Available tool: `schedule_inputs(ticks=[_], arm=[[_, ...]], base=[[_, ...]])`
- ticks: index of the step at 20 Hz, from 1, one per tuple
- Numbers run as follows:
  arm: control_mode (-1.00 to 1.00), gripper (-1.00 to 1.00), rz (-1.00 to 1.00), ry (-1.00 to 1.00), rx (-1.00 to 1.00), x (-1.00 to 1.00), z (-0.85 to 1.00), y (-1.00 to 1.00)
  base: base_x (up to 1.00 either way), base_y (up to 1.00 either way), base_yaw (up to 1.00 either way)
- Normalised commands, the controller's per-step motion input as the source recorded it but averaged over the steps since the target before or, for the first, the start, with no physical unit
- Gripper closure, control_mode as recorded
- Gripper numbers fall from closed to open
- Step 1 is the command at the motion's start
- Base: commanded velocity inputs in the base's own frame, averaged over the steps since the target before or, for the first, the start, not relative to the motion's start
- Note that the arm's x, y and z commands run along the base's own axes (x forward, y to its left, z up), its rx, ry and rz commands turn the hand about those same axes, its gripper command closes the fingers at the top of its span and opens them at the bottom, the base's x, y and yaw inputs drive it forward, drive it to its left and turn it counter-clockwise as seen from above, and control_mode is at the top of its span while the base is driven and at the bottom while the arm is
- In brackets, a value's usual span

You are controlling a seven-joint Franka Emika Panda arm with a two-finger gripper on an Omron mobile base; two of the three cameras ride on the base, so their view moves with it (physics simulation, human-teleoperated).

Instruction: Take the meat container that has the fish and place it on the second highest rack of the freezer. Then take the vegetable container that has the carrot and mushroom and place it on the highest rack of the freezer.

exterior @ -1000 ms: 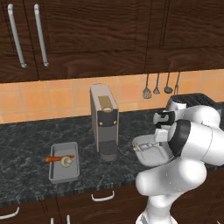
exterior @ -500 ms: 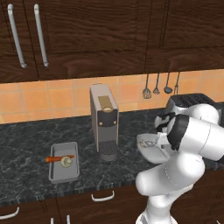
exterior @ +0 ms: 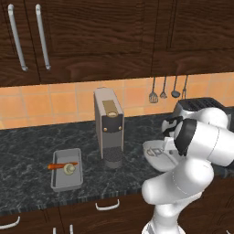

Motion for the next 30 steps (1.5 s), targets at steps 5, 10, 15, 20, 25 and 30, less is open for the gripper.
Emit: schedule_inputs(ticks=[5, 10, 15, 20, 25, 30], arm=[[-1.0, 1.0, 0.0, 0.0, 0.0, -0.01, 0.0, 0.0], [-1.0, 1.0, -0.02, 0.0, 0.0, -0.25, 0.19, 0.0], [-1.0, 1.0, -0.22, 0.03, 0.01, -0.35, 0.63, 0.0], [-1.0, 1.0, -0.35, 0.01, 0.03, -0.47, 0.53, 0.06], [-1.0, 1.0, -0.57, 0.0, 0.02, -0.35, 0.51, 0.31], [-1.0, 1.0, -0.75, 0.0, 0.0, -0.19, 0.38, 0.37]], base=[[0.0, 0.0, 0.0], [0.0, 0.0, 0.0], [0.0, 0.0, 0.0], [0.0, 0.0, 0.0], [0.0, 0.0, 0.0], [0.0, 0.0, 0.0]])
